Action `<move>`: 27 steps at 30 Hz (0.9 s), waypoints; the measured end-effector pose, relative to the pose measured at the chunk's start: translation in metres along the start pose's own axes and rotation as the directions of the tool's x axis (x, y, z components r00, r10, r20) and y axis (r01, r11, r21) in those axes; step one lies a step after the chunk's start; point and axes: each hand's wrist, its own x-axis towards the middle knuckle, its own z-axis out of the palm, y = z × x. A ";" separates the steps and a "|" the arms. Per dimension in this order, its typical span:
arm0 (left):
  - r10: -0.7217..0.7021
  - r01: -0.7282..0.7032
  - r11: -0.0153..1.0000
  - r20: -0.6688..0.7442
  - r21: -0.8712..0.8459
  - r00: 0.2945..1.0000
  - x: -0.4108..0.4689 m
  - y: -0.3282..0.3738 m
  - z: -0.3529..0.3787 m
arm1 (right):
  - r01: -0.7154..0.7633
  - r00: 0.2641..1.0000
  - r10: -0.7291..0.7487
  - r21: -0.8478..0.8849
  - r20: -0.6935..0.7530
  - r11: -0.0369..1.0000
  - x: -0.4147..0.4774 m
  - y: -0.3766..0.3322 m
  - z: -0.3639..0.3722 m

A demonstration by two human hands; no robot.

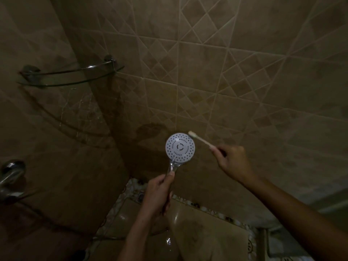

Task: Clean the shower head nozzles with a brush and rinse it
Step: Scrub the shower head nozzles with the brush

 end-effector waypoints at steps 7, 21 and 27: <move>-0.003 0.003 1.000 -0.001 0.004 1.000 0.000 -0.003 0.001 | 0.183 0.950 -0.202 0.103 0.237 0.978 -0.008 -0.010 -0.004; 0.003 -0.003 1.000 -0.031 0.000 1.000 -0.001 -0.006 0.000 | 0.119 0.982 -0.132 0.100 0.133 0.988 0.002 -0.010 -0.004; 0.004 -0.004 1.000 -0.050 -0.008 0.999 0.000 -0.013 -0.002 | 0.048 0.998 -0.048 0.014 0.036 0.999 0.010 -0.011 -0.002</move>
